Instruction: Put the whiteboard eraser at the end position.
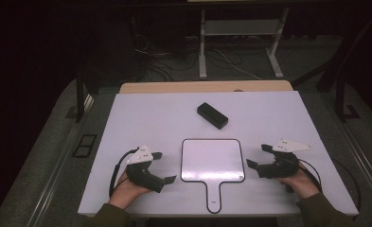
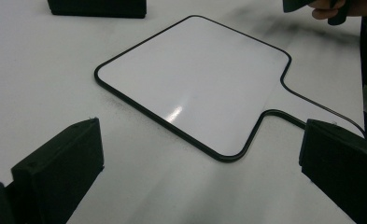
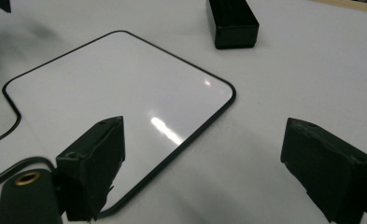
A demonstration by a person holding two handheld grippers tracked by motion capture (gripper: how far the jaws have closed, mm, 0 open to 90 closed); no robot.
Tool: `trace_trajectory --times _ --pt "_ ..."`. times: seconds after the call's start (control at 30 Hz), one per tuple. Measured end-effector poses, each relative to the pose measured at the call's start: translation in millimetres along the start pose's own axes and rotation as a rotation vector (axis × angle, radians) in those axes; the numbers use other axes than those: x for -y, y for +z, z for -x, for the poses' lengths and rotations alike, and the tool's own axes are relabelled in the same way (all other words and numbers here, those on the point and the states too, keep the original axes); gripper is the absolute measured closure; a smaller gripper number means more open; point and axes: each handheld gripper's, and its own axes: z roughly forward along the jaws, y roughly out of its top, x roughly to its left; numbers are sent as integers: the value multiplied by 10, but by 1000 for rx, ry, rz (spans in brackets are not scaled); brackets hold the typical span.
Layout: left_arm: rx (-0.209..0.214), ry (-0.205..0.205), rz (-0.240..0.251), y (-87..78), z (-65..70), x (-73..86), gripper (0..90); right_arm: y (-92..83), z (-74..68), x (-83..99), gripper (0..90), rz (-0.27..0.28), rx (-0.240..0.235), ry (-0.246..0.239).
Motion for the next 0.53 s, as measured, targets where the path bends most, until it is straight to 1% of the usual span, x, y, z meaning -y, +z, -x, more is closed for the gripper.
trace_trajectory --times 0.17,0.3,0.37,0.53 --pt "0 0 -2 0 3 0 0 -70 -20 105 124 -12 -3 -7" --pt "-2 -2 -2 -2 4 2 0 -137 0 183 124 -17 -4 2" --pt "-1 -3 -1 0 0 3 0 -176 19 215 124 -22 5 5" --pt "-3 -1 -4 2 -4 1 0 -243 64 248 124 -1 10 22"
